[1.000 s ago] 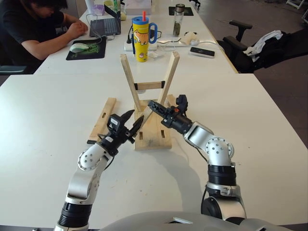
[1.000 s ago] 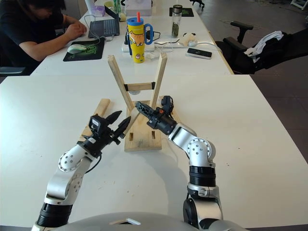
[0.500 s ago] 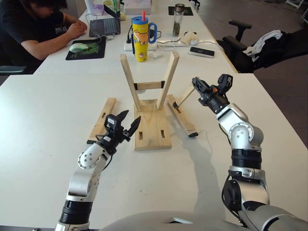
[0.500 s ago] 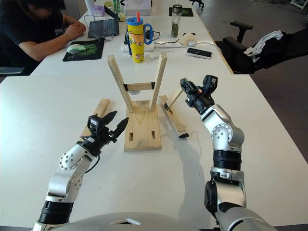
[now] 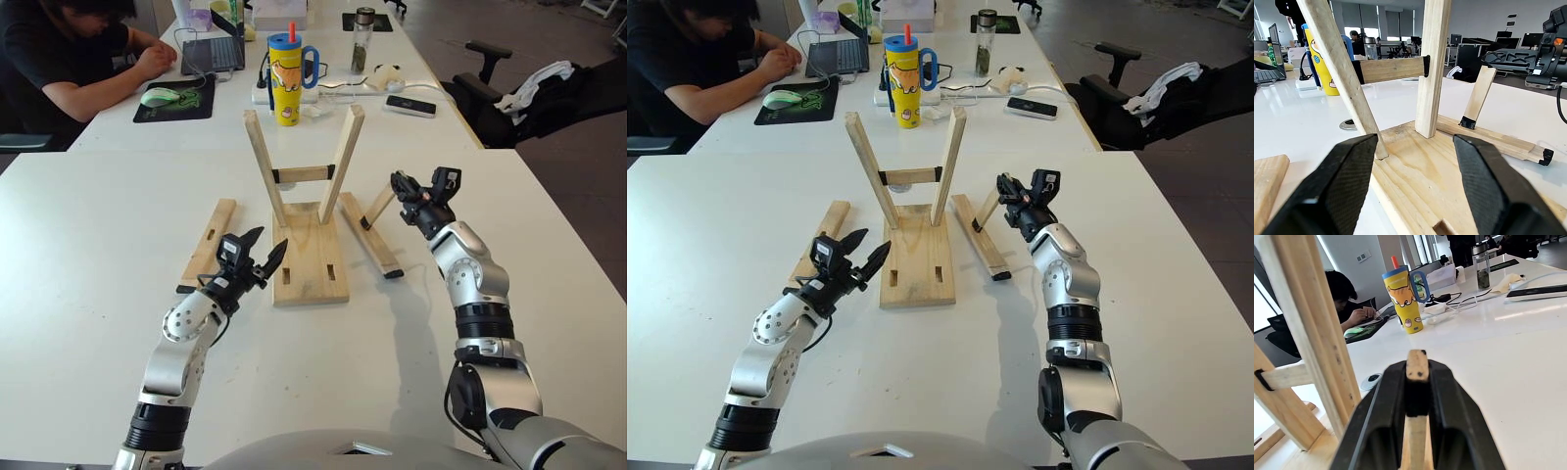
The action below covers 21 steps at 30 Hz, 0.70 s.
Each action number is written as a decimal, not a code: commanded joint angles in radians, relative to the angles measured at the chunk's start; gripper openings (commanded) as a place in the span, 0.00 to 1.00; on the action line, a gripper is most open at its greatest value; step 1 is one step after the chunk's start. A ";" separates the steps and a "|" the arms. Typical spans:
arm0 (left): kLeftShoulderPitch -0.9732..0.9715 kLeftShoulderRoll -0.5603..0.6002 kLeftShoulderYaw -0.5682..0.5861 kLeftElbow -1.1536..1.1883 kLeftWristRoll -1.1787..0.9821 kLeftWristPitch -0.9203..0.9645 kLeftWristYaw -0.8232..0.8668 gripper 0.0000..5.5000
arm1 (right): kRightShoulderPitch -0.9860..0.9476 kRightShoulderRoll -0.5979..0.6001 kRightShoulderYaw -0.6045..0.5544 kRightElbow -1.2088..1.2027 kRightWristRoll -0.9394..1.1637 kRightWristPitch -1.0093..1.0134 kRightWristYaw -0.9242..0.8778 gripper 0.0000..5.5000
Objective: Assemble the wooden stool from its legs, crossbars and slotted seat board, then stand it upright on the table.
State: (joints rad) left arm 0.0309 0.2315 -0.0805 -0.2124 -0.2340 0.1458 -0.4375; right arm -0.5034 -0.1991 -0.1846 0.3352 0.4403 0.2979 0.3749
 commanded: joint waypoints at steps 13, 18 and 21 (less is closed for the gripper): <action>-0.003 -0.003 -0.009 -0.015 0.025 -0.004 0.017 0.52 | 0.157 0.043 0.189 -0.031 -0.274 -0.102 -0.117 0.08; -0.004 -0.003 -0.005 -0.013 0.024 -0.003 0.018 0.52 | 0.140 0.034 0.189 -0.031 -0.275 -0.115 -0.101 0.08; -0.002 -0.003 -0.004 -0.012 0.024 -0.005 0.019 0.52 | 0.125 0.029 0.185 -0.055 -0.272 -0.115 -0.096 0.16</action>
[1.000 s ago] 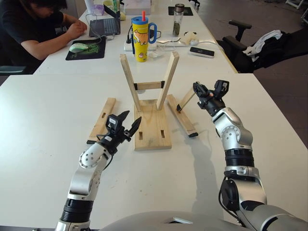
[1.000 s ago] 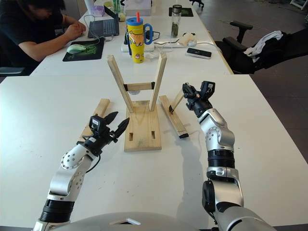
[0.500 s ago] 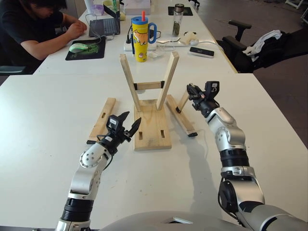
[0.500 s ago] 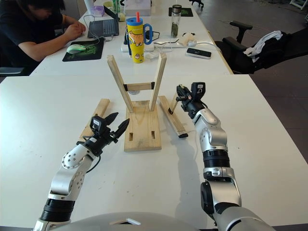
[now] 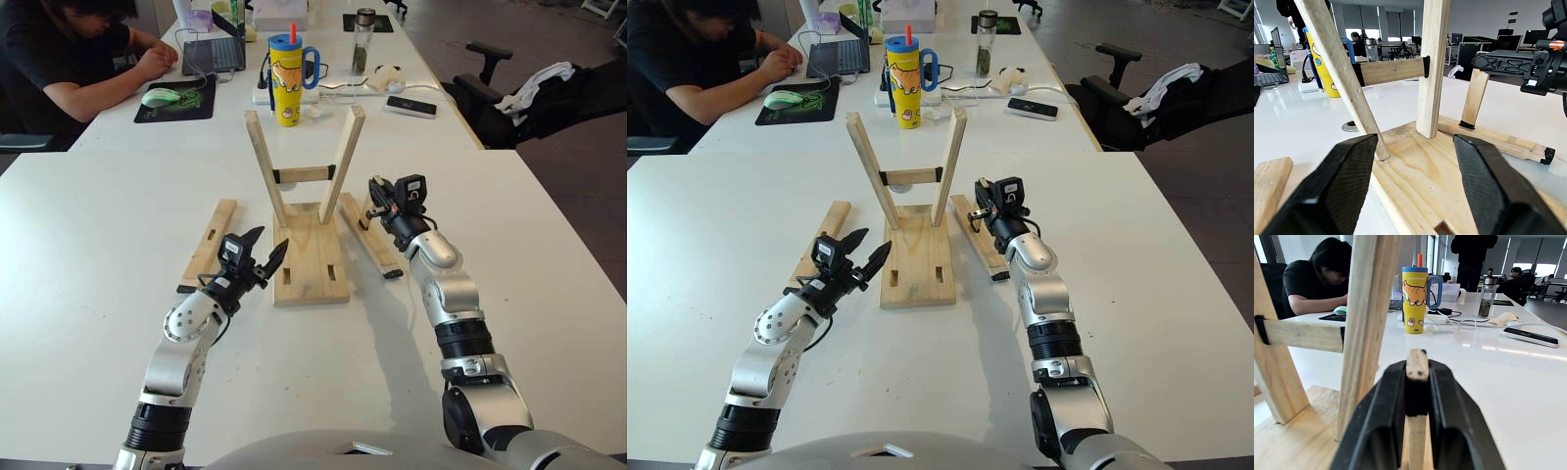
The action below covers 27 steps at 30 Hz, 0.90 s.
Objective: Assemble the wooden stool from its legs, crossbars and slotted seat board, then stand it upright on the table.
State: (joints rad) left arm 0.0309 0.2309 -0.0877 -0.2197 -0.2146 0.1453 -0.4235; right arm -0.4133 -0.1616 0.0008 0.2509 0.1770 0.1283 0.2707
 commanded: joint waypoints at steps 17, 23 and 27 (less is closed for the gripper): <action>0.024 -0.024 -0.005 0.015 0.015 -0.032 0.021 0.52 | -0.319 -0.017 -0.152 -0.152 0.120 0.195 -0.058 0.16; 0.013 -0.028 -0.009 0.027 0.016 -0.036 0.015 0.52 | -0.294 0.027 -0.161 -0.049 0.120 0.054 -0.032 0.00; 0.014 -0.034 -0.012 0.043 0.021 -0.045 0.019 0.52 | -0.367 0.060 -0.161 0.160 0.096 -0.075 -0.037 0.00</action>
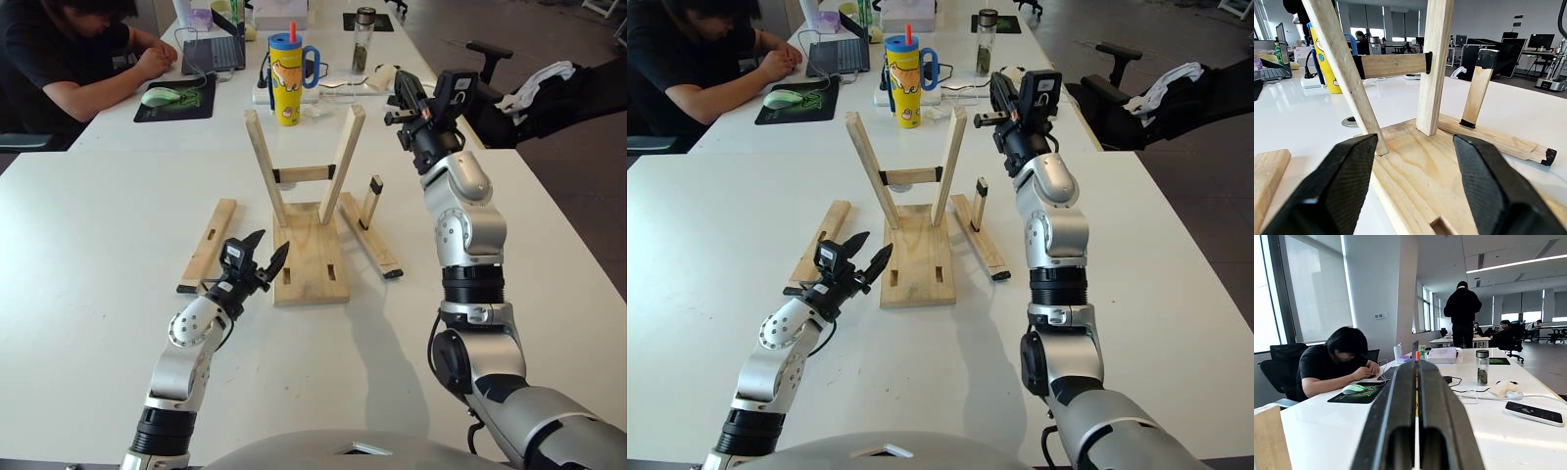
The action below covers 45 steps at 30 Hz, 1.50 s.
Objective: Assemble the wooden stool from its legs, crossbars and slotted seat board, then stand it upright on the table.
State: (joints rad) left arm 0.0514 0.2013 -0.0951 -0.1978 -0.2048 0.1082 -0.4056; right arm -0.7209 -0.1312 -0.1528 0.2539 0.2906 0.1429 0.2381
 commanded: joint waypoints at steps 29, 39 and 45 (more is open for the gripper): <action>-0.026 -0.026 -0.004 0.053 0.019 -0.020 0.002 0.52 | -0.062 0.119 0.072 0.315 -0.224 -0.253 -0.245 0.00; -0.023 -0.029 -0.009 0.055 0.021 -0.020 0.002 0.52 | -0.044 0.112 0.077 0.221 -0.258 -0.236 -0.301 0.00; -0.022 -0.028 -0.006 0.053 0.020 -0.018 0.003 0.52 | -0.034 0.129 0.083 0.247 -0.254 -0.206 -0.303 0.00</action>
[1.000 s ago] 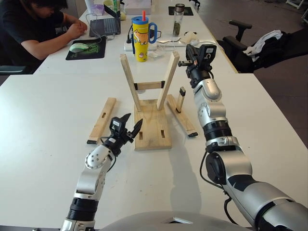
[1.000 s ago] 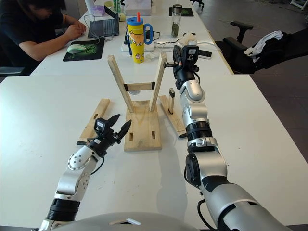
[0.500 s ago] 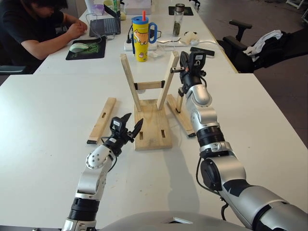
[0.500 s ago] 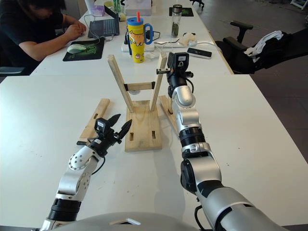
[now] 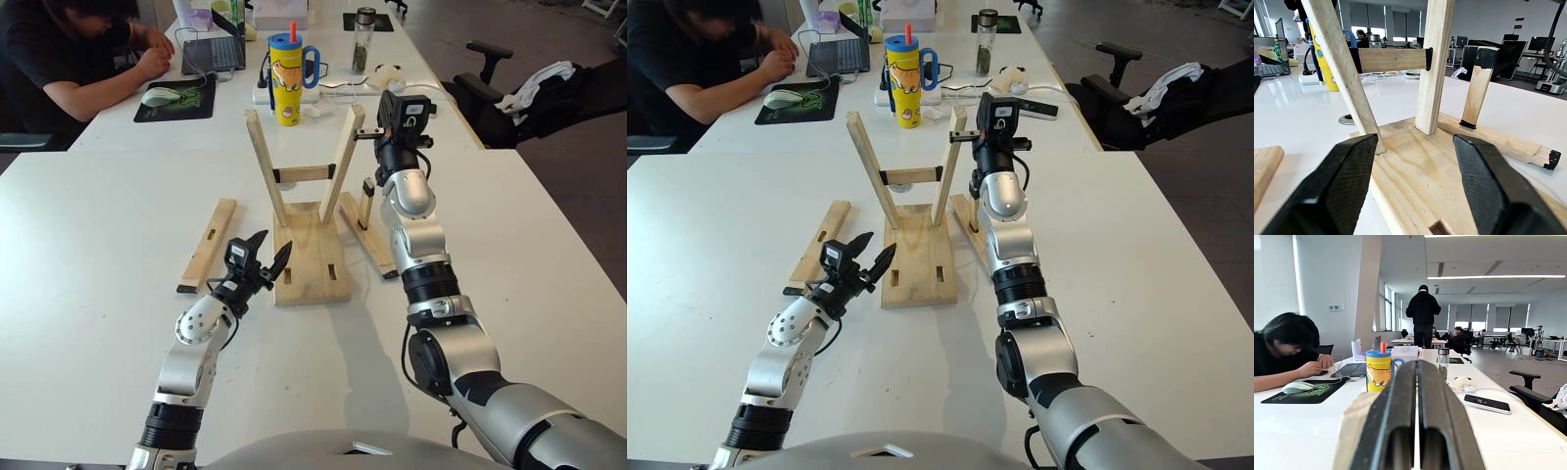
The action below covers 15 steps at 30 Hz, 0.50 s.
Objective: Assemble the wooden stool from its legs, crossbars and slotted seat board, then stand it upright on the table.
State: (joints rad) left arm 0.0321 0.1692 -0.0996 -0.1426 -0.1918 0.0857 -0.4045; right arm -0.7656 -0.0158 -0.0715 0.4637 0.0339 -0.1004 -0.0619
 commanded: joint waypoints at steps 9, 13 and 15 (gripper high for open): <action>-0.018 0.007 0.005 0.001 0.002 0.008 -0.004 0.52 | 0.040 -0.010 -0.006 0.314 -0.019 0.177 -0.003 0.00; -0.024 0.007 0.007 0.011 0.003 0.005 -0.004 0.52 | 0.015 -0.030 0.004 0.242 -0.026 0.089 0.021 0.00; -0.023 0.005 0.005 0.017 0.005 0.001 -0.004 0.52 | 0.008 -0.035 -0.001 0.152 -0.017 0.003 0.031 0.00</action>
State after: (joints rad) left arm 0.0225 0.1698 -0.0951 -0.1392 -0.1925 0.0875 -0.4068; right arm -0.7965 -0.0446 -0.0707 0.6926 0.0099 -0.0333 -0.0471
